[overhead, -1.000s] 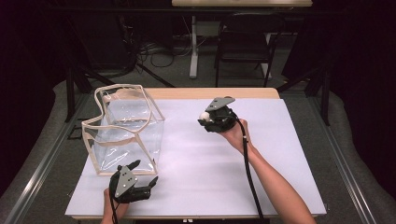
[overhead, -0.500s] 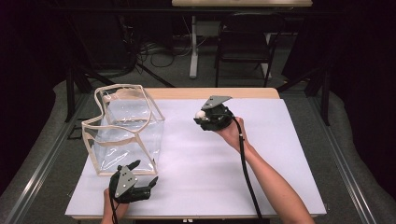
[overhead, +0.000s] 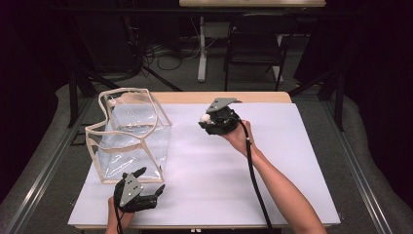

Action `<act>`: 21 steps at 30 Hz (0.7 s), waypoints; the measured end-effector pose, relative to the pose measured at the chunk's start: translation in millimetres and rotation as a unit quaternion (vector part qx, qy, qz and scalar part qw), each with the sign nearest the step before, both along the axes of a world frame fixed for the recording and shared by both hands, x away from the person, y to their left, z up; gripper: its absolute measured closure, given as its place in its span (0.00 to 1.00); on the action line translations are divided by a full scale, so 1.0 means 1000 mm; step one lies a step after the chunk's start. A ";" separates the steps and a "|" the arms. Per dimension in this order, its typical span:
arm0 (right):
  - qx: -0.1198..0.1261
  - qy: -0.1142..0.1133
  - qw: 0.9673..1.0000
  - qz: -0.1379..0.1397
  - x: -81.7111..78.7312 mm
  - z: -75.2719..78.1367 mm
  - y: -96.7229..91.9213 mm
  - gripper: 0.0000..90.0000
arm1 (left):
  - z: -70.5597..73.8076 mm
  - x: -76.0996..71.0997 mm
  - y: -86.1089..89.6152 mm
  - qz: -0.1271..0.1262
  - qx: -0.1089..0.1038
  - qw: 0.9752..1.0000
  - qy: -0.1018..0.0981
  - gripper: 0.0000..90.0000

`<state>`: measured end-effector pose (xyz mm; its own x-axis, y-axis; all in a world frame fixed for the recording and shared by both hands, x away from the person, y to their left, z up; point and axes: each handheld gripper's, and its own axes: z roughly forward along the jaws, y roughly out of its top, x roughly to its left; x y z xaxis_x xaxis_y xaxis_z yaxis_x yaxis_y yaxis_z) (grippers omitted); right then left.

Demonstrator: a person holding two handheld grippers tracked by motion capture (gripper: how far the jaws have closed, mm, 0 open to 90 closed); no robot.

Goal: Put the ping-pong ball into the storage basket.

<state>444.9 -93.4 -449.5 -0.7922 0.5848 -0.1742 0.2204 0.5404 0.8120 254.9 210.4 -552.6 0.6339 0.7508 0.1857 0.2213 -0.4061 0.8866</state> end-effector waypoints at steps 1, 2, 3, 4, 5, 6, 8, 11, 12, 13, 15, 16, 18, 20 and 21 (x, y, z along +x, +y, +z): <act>-0.001 -0.001 1.000 0.002 0.000 0.000 0.001 0.57 | 0.000 0.000 0.000 0.000 0.001 1.000 0.000 0.18; -0.001 0.000 1.000 0.001 0.000 0.001 0.002 0.57 | 0.000 0.000 0.000 0.000 0.001 1.000 0.001 0.18; -0.001 -0.002 1.000 0.003 0.000 0.001 0.002 0.57 | 0.000 0.000 0.000 0.000 0.000 1.000 0.000 0.18; -0.001 -0.002 1.000 0.003 0.000 0.002 0.003 0.57 | 0.000 0.000 0.000 0.000 -0.001 1.000 0.000 0.18; -0.002 -0.002 1.000 0.005 0.001 0.002 0.003 0.57 | 0.000 0.000 0.000 0.000 0.000 1.000 0.000 0.18; -0.002 -0.001 1.000 0.004 0.001 0.003 0.004 0.57 | 0.000 0.000 0.000 0.000 0.000 1.000 0.000 0.18; -0.001 -0.001 1.000 0.004 0.001 0.003 0.005 0.57 | 0.000 0.000 0.000 0.000 0.000 1.000 0.000 0.18; -0.002 -0.003 1.000 0.007 0.001 0.005 0.006 0.57 | 0.000 0.000 0.000 0.000 0.000 1.000 0.001 0.18; -0.002 -0.002 1.000 0.006 0.001 0.005 0.007 0.57 | 0.000 0.000 0.000 0.000 0.000 1.000 0.001 0.18; -0.001 -0.003 1.000 0.006 0.001 0.005 0.007 0.57 | 0.000 0.000 0.000 0.000 0.001 1.000 0.000 0.18; -0.001 -0.003 1.000 0.008 0.001 0.006 0.008 0.57 | 0.000 0.000 0.000 -0.001 0.002 1.000 0.000 0.18; -0.001 -0.003 1.000 0.008 0.001 0.007 0.009 0.57 | 0.000 0.000 0.000 0.000 0.002 1.000 0.000 0.18; -0.001 -0.003 1.000 0.009 0.002 0.007 0.010 0.57 | 0.000 0.000 0.000 0.000 0.000 1.000 0.000 0.18; -0.001 -0.004 1.000 0.010 0.002 0.008 0.011 0.57 | 0.000 0.000 0.000 0.001 0.001 1.000 0.000 0.18; -0.001 -0.003 1.000 0.011 0.002 0.009 0.011 0.57 | 0.000 0.000 0.000 0.000 0.001 1.000 0.000 0.18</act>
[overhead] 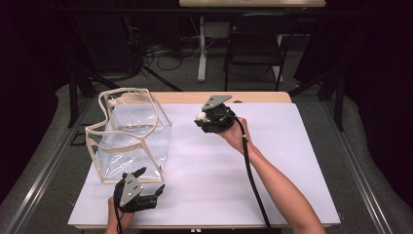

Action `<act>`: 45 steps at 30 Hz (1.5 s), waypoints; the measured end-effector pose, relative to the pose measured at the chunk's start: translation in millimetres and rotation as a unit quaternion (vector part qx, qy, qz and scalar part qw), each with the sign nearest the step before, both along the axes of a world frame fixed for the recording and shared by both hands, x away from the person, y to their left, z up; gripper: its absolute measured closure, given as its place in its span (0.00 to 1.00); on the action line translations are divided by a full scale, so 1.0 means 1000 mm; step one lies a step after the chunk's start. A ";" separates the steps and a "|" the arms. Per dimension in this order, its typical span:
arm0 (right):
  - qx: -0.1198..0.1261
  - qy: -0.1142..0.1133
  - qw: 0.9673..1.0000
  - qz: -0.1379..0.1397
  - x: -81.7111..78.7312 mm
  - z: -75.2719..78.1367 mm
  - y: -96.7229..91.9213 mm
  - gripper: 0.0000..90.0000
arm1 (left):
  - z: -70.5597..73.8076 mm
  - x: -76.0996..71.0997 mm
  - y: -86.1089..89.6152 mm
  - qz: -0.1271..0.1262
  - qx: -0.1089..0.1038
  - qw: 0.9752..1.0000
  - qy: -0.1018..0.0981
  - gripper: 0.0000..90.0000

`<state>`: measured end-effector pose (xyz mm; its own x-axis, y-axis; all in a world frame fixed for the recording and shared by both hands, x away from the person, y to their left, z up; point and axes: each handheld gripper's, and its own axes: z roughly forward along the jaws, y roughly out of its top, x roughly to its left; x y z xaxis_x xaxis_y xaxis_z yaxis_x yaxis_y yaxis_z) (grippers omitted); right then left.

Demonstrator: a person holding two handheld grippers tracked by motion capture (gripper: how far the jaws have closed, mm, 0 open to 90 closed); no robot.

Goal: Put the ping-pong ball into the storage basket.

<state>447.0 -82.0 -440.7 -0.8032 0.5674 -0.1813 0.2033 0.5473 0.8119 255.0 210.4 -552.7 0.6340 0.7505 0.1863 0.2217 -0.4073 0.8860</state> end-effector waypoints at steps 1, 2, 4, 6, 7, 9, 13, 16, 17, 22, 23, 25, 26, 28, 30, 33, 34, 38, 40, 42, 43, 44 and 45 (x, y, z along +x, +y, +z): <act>0.001 0.000 1.000 0.000 0.000 0.001 0.001 0.57 | 0.000 0.000 0.000 0.000 0.001 1.000 0.000 0.18; 0.001 0.000 1.000 0.000 0.000 0.001 0.001 0.57 | 0.000 0.000 0.000 0.000 0.001 1.000 0.000 0.18; 0.002 -0.001 1.000 0.001 0.001 0.003 0.002 0.57 | 0.000 0.000 0.000 0.000 0.000 1.000 0.000 0.18; 0.003 -0.001 1.000 0.002 0.001 0.004 0.003 0.57 | 0.000 0.000 0.000 0.000 -0.002 1.000 -0.001 0.18; 0.003 -0.001 1.000 0.003 0.001 0.005 0.005 0.57 | 0.000 0.000 0.000 0.000 -0.002 1.000 -0.001 0.18; 0.002 -0.001 1.000 0.004 0.001 0.006 0.005 0.57 | 0.000 0.000 0.000 0.000 -0.001 1.000 0.000 0.18; 0.003 -0.003 1.000 0.008 0.002 0.009 0.010 0.57 | 0.000 0.000 0.000 0.000 -0.001 1.000 -0.001 0.18; 0.003 -0.004 1.000 0.011 0.002 0.012 0.013 0.57 | 0.000 0.000 0.000 0.000 -0.001 1.000 -0.001 0.18; 0.003 -0.004 1.000 0.011 0.002 0.012 0.014 0.57 | 0.000 0.000 0.000 0.000 -0.001 1.000 0.000 0.18; 0.003 -0.008 1.000 0.017 0.001 0.016 0.019 0.57 | 0.000 0.000 0.000 0.000 -0.001 1.000 -0.001 0.18; 0.003 -0.008 1.000 0.017 0.001 0.017 0.020 0.57 | 0.000 0.000 0.000 0.000 -0.001 1.000 -0.001 0.18; 0.003 -0.008 1.000 0.019 0.001 0.019 0.021 0.57 | 0.000 0.000 0.000 0.000 -0.001 1.000 -0.001 0.18; 0.003 -0.009 1.000 0.020 0.001 0.019 0.022 0.57 | 0.000 0.000 0.000 -0.001 -0.002 1.000 -0.002 0.18; -0.002 -0.011 1.000 0.022 0.001 0.020 0.025 0.57 | 0.000 0.000 0.000 0.000 -0.001 1.000 0.000 0.18; -0.002 -0.011 1.000 0.023 0.001 0.021 0.026 0.57 | 0.000 0.000 0.000 -0.001 -0.002 1.000 -0.001 0.18; -0.004 -0.012 1.000 0.025 0.001 0.023 0.028 0.57 | 0.000 0.000 0.000 -0.001 -0.001 1.000 -0.001 0.18; -0.003 -0.015 1.000 0.027 0.001 0.024 0.029 0.57 | 0.000 0.000 0.000 -0.001 -0.001 1.000 -0.001 0.18; -0.003 -0.016 0.999 0.030 0.000 0.028 0.033 0.57 | 0.000 0.000 0.000 0.000 -0.001 1.000 0.000 0.18; -0.003 -0.016 0.999 0.032 -0.001 0.031 0.035 0.57 | 0.000 0.000 0.000 0.000 -0.002 1.000 -0.001 0.18; -0.002 -0.017 0.999 0.035 -0.001 0.032 0.037 0.57 | 0.000 0.000 0.000 0.000 -0.001 1.000 -0.001 0.18; -0.002 -0.016 0.999 0.036 -0.001 0.033 0.038 0.57 | 0.000 0.000 0.000 0.000 -0.001 1.000 -0.001 0.18; -0.002 -0.017 0.999 0.038 -0.001 0.034 0.039 0.57 | 0.000 0.000 0.000 0.000 -0.001 1.000 -0.001 0.18; -0.001 -0.019 0.999 0.038 -0.001 0.035 0.041 0.57 | 0.000 0.000 0.000 0.000 -0.001 1.000 -0.001 0.18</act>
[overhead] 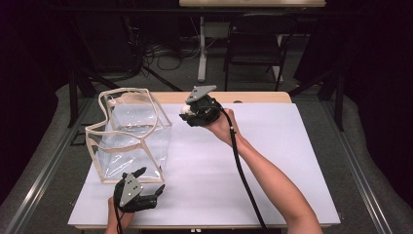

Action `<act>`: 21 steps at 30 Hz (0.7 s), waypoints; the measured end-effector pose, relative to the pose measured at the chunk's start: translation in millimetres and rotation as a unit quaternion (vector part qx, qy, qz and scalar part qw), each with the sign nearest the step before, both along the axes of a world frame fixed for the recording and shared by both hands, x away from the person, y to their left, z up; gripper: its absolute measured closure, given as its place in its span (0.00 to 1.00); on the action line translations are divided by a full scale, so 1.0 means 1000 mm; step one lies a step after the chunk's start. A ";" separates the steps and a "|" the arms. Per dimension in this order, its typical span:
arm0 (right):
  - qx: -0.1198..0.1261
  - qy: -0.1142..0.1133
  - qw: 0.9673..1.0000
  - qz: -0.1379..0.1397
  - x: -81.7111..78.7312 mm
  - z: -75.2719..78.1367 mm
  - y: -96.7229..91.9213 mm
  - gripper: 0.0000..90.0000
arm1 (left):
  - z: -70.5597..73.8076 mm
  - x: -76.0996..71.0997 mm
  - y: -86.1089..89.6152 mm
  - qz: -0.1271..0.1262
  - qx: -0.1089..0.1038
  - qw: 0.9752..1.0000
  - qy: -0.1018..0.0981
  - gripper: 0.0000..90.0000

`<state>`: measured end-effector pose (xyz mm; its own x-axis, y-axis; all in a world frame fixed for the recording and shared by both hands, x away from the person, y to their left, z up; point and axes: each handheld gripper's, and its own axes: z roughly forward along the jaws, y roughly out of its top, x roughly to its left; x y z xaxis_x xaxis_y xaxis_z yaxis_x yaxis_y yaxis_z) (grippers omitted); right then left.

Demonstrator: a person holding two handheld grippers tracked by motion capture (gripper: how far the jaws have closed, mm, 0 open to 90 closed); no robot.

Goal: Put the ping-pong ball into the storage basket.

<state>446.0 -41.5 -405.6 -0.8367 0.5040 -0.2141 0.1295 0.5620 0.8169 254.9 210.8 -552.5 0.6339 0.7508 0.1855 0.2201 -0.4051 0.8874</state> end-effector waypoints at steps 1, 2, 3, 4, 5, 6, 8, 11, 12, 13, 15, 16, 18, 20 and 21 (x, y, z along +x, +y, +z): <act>0.000 0.001 1.000 0.001 0.000 0.001 0.001 0.57 | 0.000 0.000 0.000 0.000 0.000 1.000 0.000 0.18; -0.001 -0.001 1.000 0.002 0.000 0.002 0.002 0.57 | 0.000 0.000 0.000 0.000 -0.001 1.000 0.000 0.18; 0.001 0.000 1.000 0.003 0.000 0.003 0.003 0.57 | 0.000 0.000 0.000 0.000 -0.001 1.000 0.000 0.18; 0.003 0.000 1.000 0.004 0.000 0.003 0.004 0.57 | 0.000 0.000 0.000 0.000 -0.001 1.000 0.001 0.18; 0.003 0.000 1.000 0.004 0.000 0.005 0.005 0.57 | 0.000 0.000 0.000 0.000 -0.001 1.000 0.001 0.18; 0.003 0.000 1.000 0.005 0.000 0.005 0.006 0.57 | 0.000 0.000 0.000 0.000 0.000 1.000 0.001 0.18; 0.003 -0.001 1.000 0.006 0.000 0.007 0.007 0.57 | 0.000 0.000 0.000 0.000 -0.001 1.000 0.000 0.18; 0.003 -0.003 1.000 0.009 -0.001 0.009 0.010 0.57 | 0.000 0.000 0.001 0.001 -0.001 1.000 0.000 0.18; 0.004 -0.002 1.000 0.010 -0.001 0.010 0.011 0.57 | 0.000 0.000 0.001 0.001 -0.001 1.000 0.000 0.18; 0.003 -0.002 1.000 0.010 -0.001 0.010 0.012 0.57 | 0.000 0.000 0.001 0.001 -0.001 1.000 0.000 0.18; 0.004 -0.002 1.000 0.012 -0.001 0.010 0.013 0.57 | 0.000 0.000 0.000 0.001 -0.001 1.000 0.000 0.18; 0.004 -0.001 1.000 0.012 -0.001 0.011 0.014 0.57 | 0.000 0.000 0.001 0.001 -0.001 1.000 0.000 0.18; 0.004 -0.001 1.000 0.013 0.000 0.011 0.015 0.57 | 0.000 0.000 0.001 0.001 -0.001 1.000 0.000 0.18; 0.004 -0.001 1.000 0.014 0.000 0.011 0.017 0.57 | 0.000 0.000 0.001 0.001 -0.001 1.000 0.000 0.18; 0.003 -0.001 1.000 0.014 -0.001 0.012 0.018 0.57 | 0.000 0.000 0.001 0.001 -0.001 1.000 0.000 0.18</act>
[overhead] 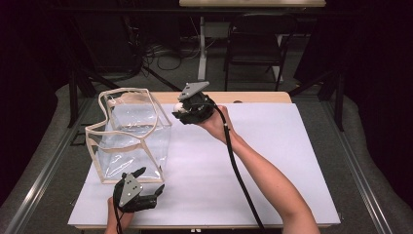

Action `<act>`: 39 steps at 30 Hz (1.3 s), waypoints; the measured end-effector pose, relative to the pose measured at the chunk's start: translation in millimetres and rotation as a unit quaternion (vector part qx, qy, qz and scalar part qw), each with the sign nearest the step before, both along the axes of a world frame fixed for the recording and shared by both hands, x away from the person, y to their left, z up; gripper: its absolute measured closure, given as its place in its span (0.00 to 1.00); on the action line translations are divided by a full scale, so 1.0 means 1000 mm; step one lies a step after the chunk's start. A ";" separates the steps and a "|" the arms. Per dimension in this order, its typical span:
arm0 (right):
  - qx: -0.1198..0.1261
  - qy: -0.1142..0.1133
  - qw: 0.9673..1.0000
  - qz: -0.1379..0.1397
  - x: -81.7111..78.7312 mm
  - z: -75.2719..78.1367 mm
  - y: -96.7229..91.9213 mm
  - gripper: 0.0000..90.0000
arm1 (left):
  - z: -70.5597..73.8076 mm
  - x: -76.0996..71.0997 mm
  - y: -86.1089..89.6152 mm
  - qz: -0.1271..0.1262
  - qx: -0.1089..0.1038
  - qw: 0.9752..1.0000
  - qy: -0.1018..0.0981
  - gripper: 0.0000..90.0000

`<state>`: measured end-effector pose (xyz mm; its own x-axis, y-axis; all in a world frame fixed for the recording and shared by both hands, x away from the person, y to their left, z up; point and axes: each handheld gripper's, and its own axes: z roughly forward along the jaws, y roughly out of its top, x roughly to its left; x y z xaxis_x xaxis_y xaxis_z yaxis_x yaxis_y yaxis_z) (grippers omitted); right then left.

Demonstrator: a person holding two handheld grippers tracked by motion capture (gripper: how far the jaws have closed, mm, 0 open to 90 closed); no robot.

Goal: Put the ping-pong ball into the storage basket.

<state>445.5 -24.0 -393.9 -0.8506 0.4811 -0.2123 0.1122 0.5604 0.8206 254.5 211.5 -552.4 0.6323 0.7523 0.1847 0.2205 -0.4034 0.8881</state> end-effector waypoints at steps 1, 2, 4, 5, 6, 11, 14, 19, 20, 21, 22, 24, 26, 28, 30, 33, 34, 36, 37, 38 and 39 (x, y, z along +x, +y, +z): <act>0.001 -0.001 1.000 0.001 0.000 0.000 0.001 0.57 | 0.000 0.000 0.000 0.000 0.000 1.000 0.000 0.18; 0.001 -0.001 1.000 0.001 0.000 0.001 0.001 0.57 | 0.000 0.000 0.000 0.001 0.000 1.000 0.001 0.18; 0.002 -0.001 1.000 0.002 0.000 0.002 0.002 0.57 | 0.000 0.000 0.000 0.001 0.001 1.000 0.000 0.18; 0.003 -0.001 1.000 0.002 0.000 0.002 0.003 0.57 | 0.000 0.000 0.000 0.001 0.001 1.000 0.000 0.18; 0.003 -0.001 1.000 0.002 0.000 0.003 0.003 0.57 | 0.000 0.000 0.000 0.001 0.000 1.000 0.001 0.18; 0.004 -0.003 1.000 0.006 -0.001 0.006 0.007 0.57 | 0.000 0.000 0.000 0.001 0.000 1.000 0.000 0.18; 0.005 -0.004 1.000 0.007 -0.001 0.008 0.008 0.57 | 0.000 0.000 0.000 0.001 0.000 1.000 -0.001 0.18; 0.004 -0.004 1.000 0.007 -0.001 0.010 0.011 0.57 | 0.000 0.000 0.001 0.001 -0.001 1.000 -0.001 0.18; 0.005 -0.005 1.000 0.008 -0.001 0.011 0.011 0.57 | 0.000 0.000 0.001 0.000 -0.001 1.000 -0.001 0.18; 0.004 -0.005 1.000 0.009 -0.001 0.011 0.011 0.57 | 0.000 0.000 0.001 0.000 -0.001 1.000 -0.001 0.18; 0.005 -0.004 1.000 0.009 -0.001 0.012 0.012 0.57 | 0.000 0.000 0.001 0.000 -0.002 1.000 -0.002 0.18; 0.004 -0.006 1.000 0.009 -0.001 0.012 0.013 0.57 | 0.000 0.000 0.000 0.001 0.000 1.000 -0.001 0.18; 0.005 -0.007 1.000 0.010 0.000 0.014 0.015 0.57 | 0.000 0.000 0.000 0.000 0.000 1.000 -0.001 0.18; 0.005 -0.006 1.000 0.011 0.000 0.015 0.017 0.57 | 0.000 0.000 0.001 0.001 0.000 1.000 -0.001 0.18; 0.004 -0.007 1.000 0.011 0.001 0.017 0.018 0.57 | 0.000 0.000 0.001 0.001 0.000 1.000 -0.001 0.18; 0.006 -0.008 1.000 0.014 0.001 0.019 0.021 0.57 | 0.000 0.000 0.001 0.000 0.001 1.000 0.000 0.18; 0.006 -0.008 1.000 0.014 0.001 0.020 0.022 0.57 | 0.000 0.000 0.000 0.000 0.000 1.000 -0.001 0.18; 0.008 -0.010 1.000 0.016 0.000 0.021 0.025 0.57 | 0.000 0.000 0.001 0.000 0.000 1.000 -0.002 0.18; 0.007 -0.011 1.000 0.018 0.000 0.022 0.026 0.57 | 0.000 0.000 0.001 0.000 -0.002 1.000 -0.002 0.18; 0.007 -0.010 1.000 0.019 0.000 0.023 0.027 0.57 | 0.000 0.000 0.001 0.000 -0.001 1.000 -0.001 0.18; 0.007 -0.010 1.000 0.019 -0.001 0.023 0.028 0.57 | 0.000 0.000 0.001 0.000 -0.001 1.000 -0.001 0.18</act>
<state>445.0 4.3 -370.5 -0.8638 0.4514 -0.2236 0.0737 0.5525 0.8303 254.5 212.6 -552.2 0.6318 0.7529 0.1844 0.2185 -0.4012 0.8895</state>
